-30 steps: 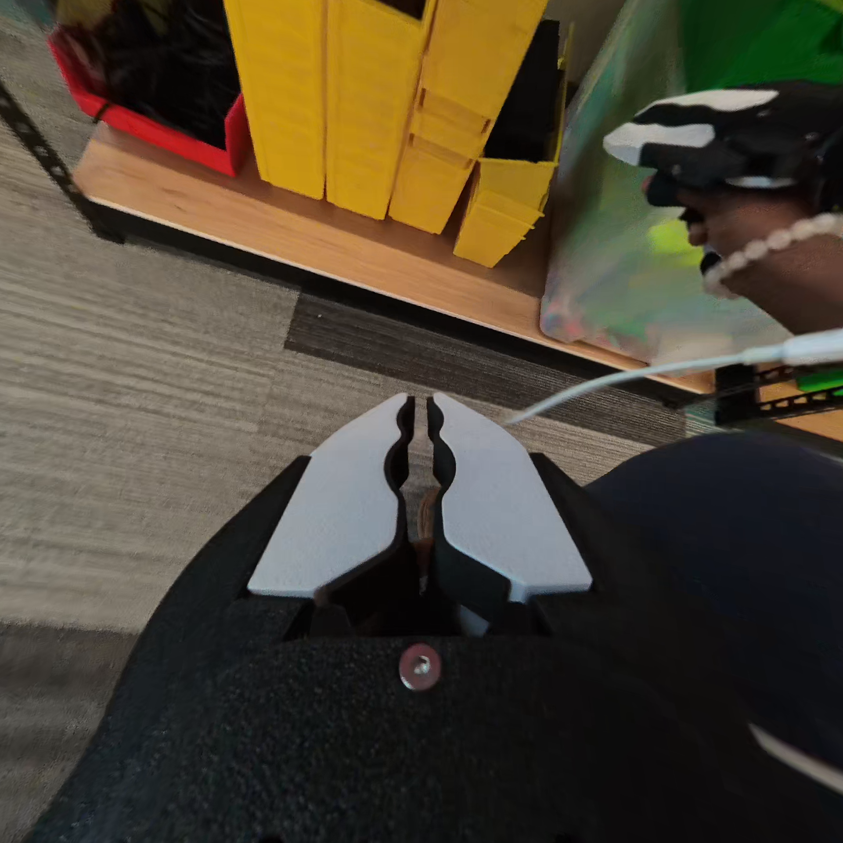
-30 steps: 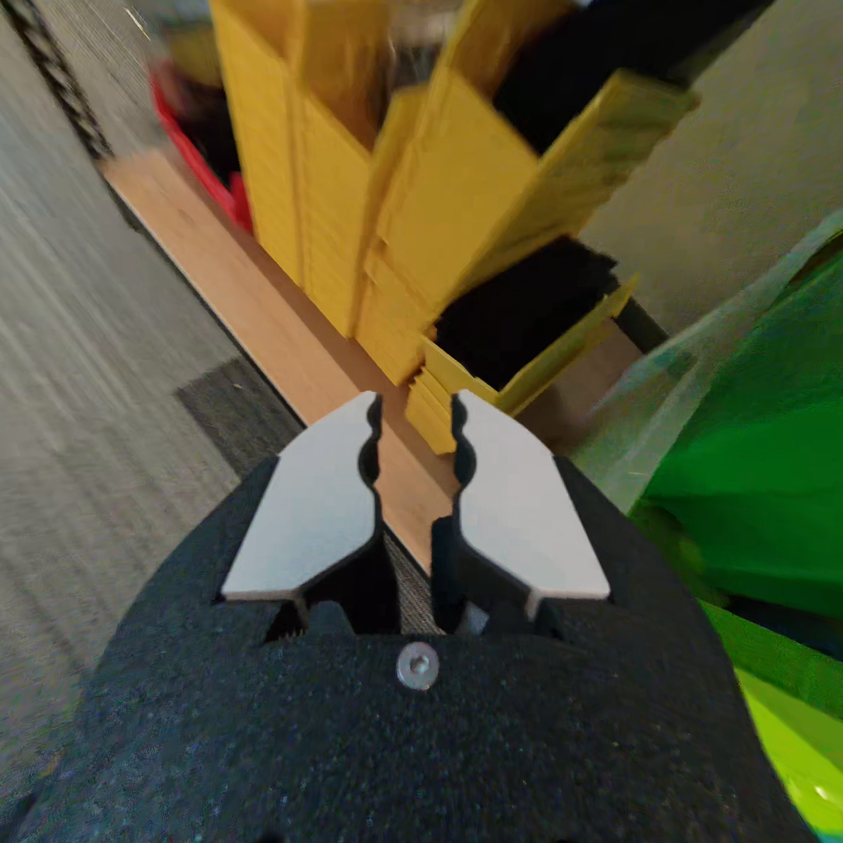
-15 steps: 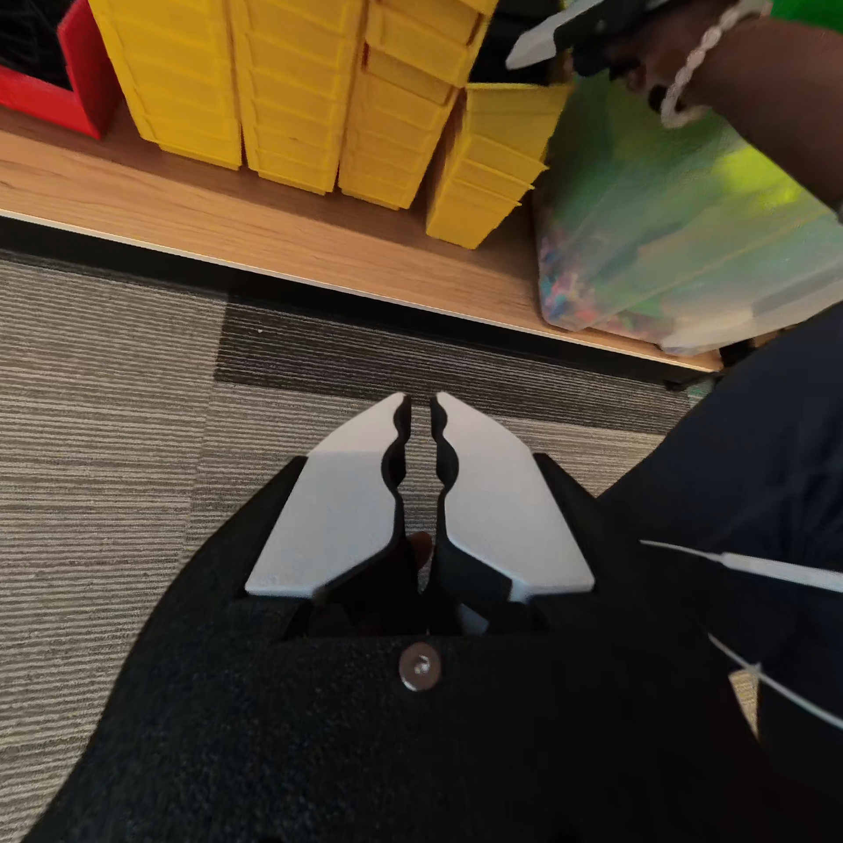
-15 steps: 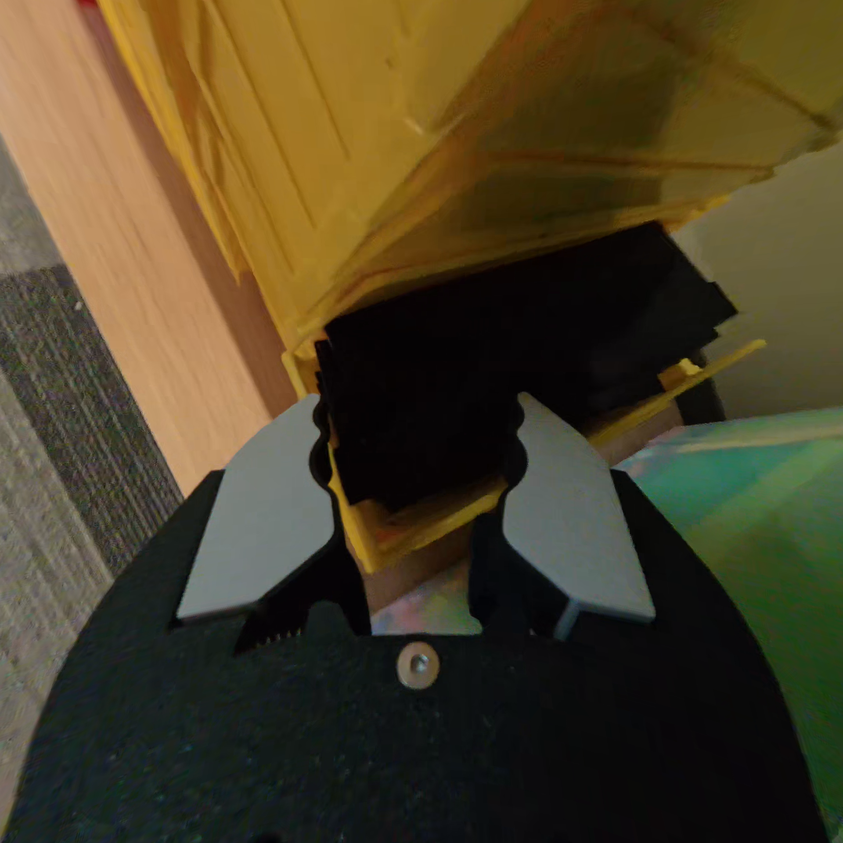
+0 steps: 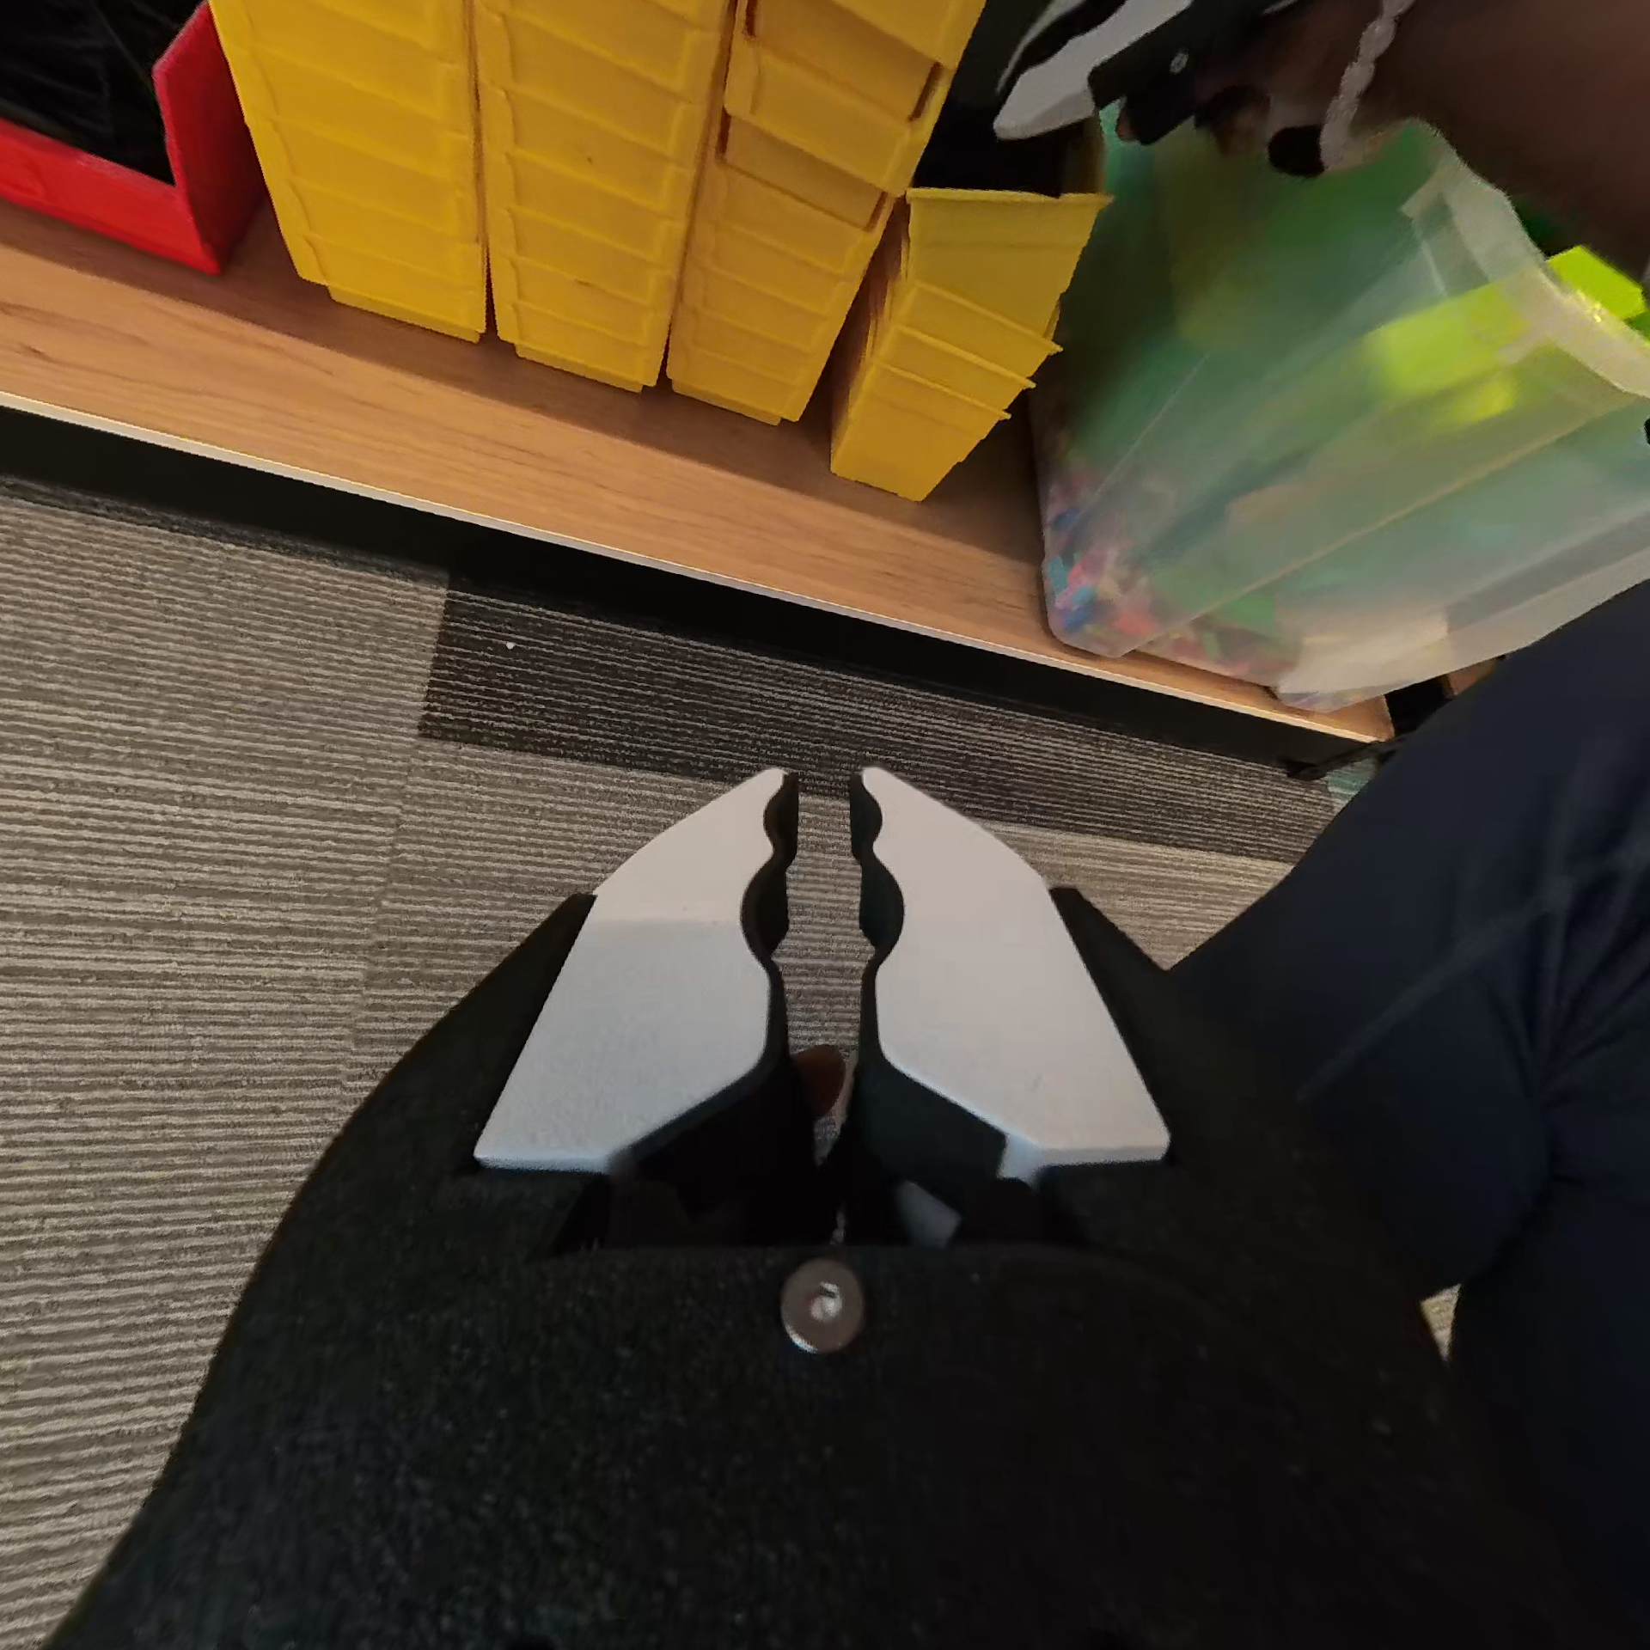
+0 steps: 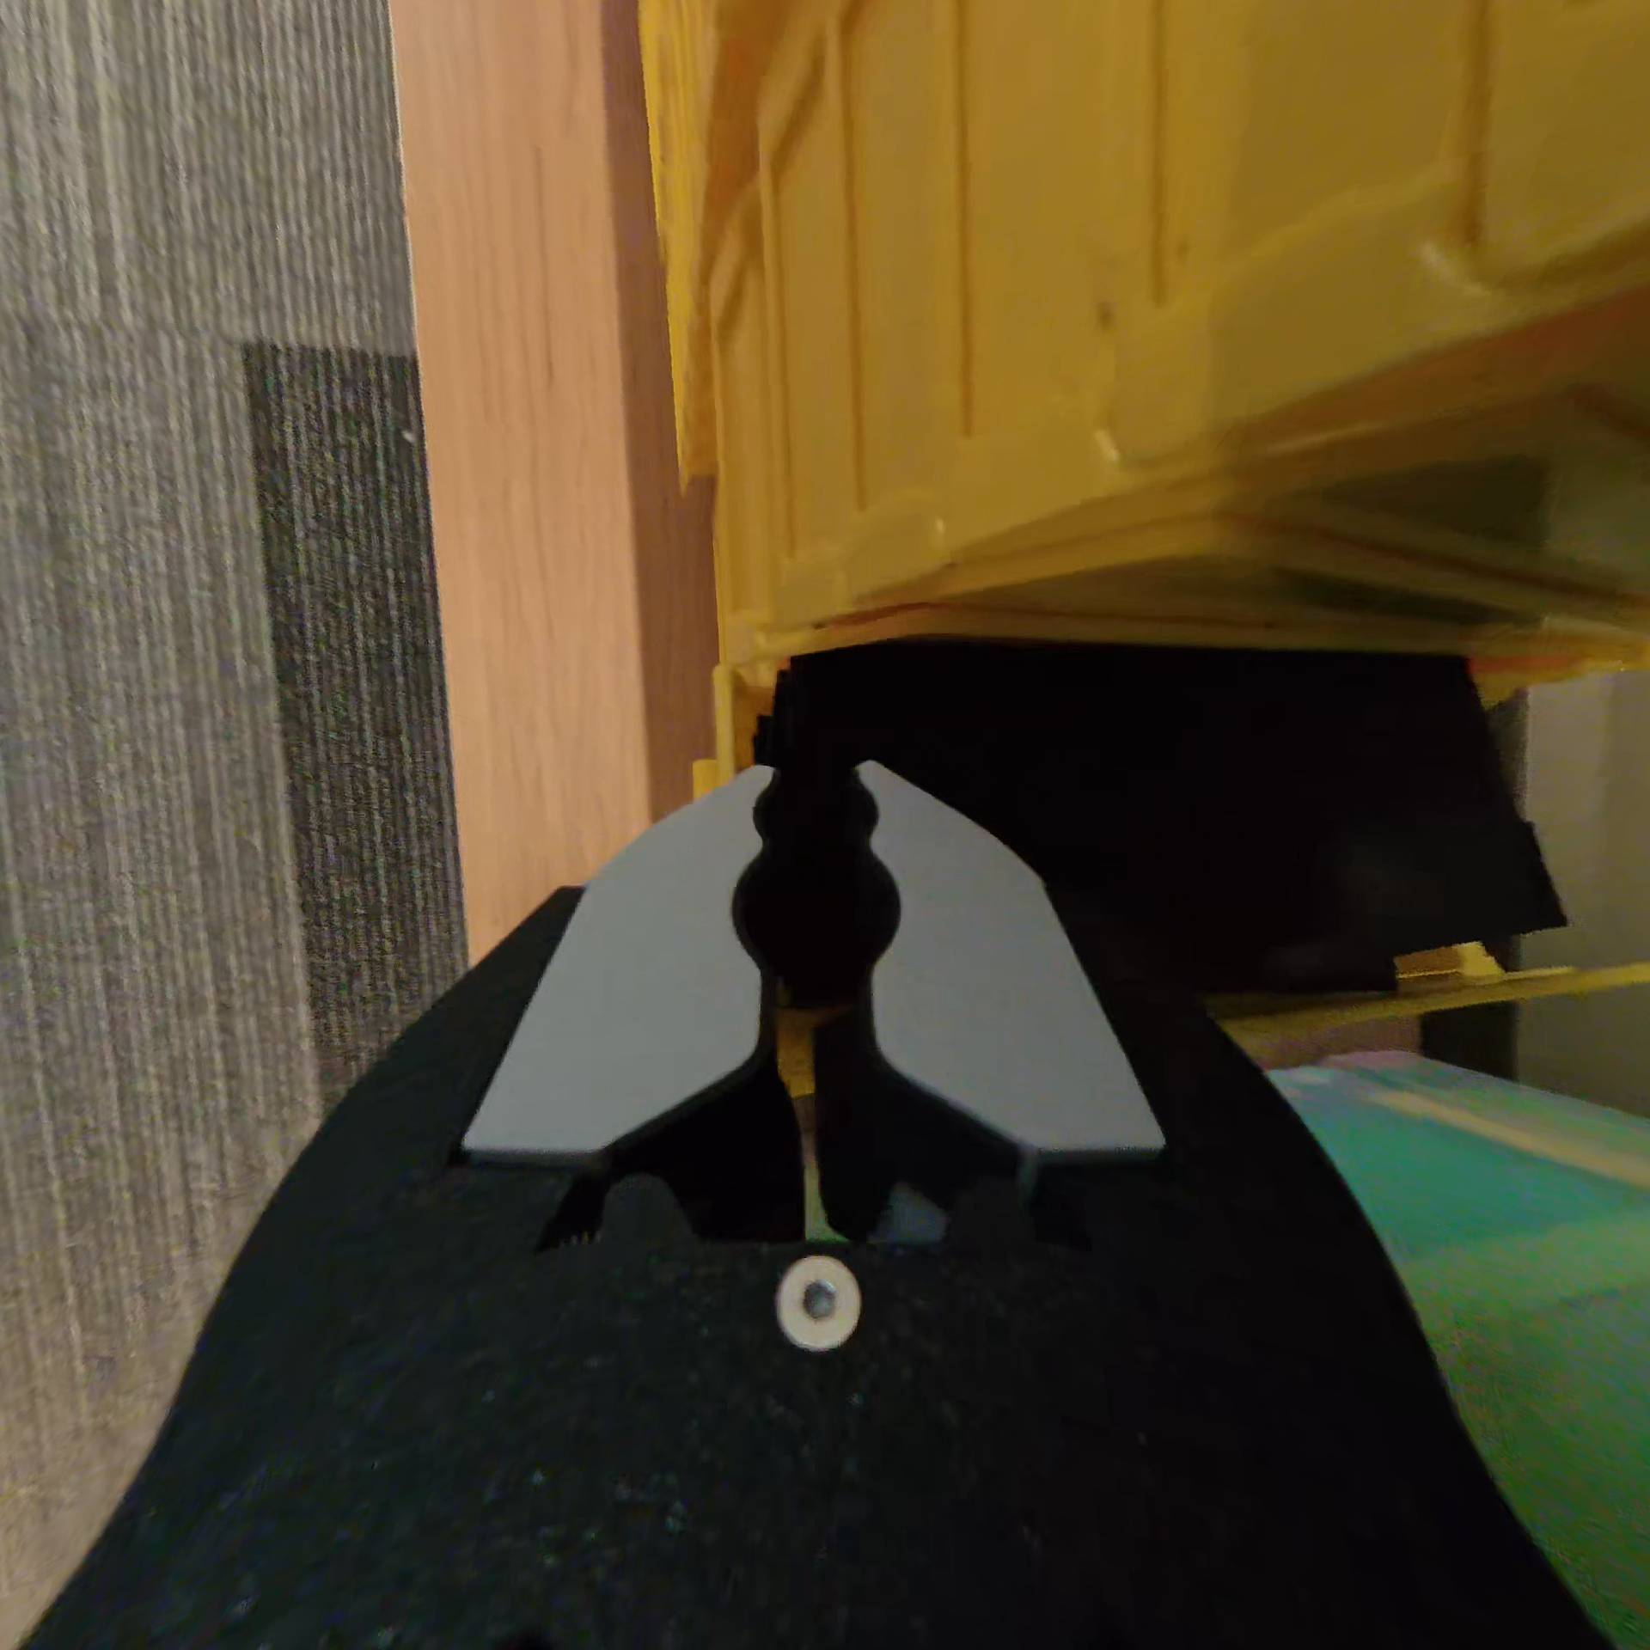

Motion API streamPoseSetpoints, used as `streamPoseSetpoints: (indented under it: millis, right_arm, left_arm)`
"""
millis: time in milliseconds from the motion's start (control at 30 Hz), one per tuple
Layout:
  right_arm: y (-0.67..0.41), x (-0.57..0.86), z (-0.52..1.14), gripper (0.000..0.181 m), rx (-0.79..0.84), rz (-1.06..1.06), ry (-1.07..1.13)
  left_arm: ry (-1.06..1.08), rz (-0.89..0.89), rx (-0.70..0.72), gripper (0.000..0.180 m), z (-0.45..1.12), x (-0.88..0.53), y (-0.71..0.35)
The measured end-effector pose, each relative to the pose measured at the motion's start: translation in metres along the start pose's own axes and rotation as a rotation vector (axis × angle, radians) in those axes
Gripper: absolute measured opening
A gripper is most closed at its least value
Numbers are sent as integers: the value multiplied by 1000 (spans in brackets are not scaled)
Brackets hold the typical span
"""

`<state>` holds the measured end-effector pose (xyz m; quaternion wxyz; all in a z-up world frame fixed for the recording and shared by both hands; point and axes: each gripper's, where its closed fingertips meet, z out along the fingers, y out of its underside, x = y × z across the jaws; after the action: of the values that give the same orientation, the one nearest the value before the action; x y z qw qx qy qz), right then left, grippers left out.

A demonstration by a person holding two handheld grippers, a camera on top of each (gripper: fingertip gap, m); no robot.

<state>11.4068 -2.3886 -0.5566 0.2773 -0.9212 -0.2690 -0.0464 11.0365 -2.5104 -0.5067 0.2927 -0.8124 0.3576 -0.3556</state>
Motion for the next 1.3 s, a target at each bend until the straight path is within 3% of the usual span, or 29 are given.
streamPoseSetpoints:
  millis: [67,100,167,200,367,467,600,700,800,867,1100,1300]
  right_arm:
    - [-1,-10,-6,18,-22,8,-54]
    - [-2,-10,-10,29,-45,2,-57]
    - [-1,-1,-19,73,-91,-14,15]
    - [3,8,-20,87,-133,-40,63]
    - [33,9,8,125,-295,20,15]
    - [38,10,1,101,-326,-59,81]
    - [34,6,-8,94,-295,-16,22]
    - [12,13,-13,76,-219,-33,55]
    - [18,14,-9,55,-309,-218,108]
    - [17,13,-7,31,-317,-268,120]
    - [10,8,-23,21,-258,-313,45]
    - [-17,23,-64,5,-133,-443,318]
  left_arm:
    - [-5,19,-9,10,1,0,1]
    - [-3,20,-10,10,2,0,2]
    - [-2,13,-12,10,2,-2,2]
    - [-5,8,-13,10,3,-3,2]
    - [24,-30,-23,11,4,-1,3]
    - [16,3,-38,11,6,1,5]
    - [9,-4,-59,12,10,-1,8]
    - [18,-4,-42,12,9,0,5]
    - [19,-17,-55,13,9,-1,8]
    - [18,-11,-61,14,9,0,9]
    - [12,-14,-53,14,8,-1,8]
    - [56,-80,-10,14,10,4,2]
